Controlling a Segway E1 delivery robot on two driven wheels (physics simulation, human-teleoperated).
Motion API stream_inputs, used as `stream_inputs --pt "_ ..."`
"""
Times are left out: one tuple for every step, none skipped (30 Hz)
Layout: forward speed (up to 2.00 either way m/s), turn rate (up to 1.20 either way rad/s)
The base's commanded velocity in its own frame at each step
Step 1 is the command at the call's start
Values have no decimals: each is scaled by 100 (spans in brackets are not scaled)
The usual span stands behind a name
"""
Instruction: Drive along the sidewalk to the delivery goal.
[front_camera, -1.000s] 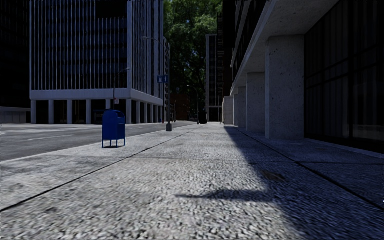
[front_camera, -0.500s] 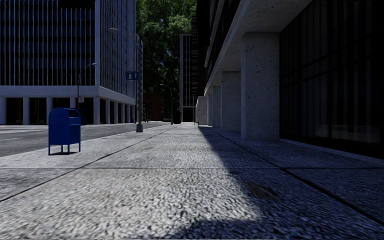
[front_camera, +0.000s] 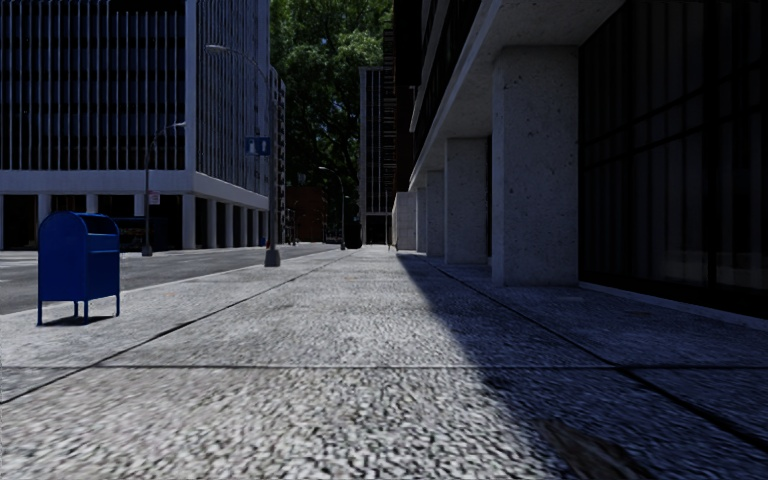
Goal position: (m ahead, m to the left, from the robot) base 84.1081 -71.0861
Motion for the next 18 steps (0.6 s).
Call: stream_inputs --pt "200 0" --pt "200 0" --pt "200 0" --pt "200 0" --pt "200 0" --pt "200 0" --pt "200 0" --pt "200 0" --pt "200 0" --pt "200 0" --pt "200 0" --pt "200 0" --pt "200 0" --pt "200 0" --pt "200 0" --pt "200 0" --pt "200 0" --pt "200 0"
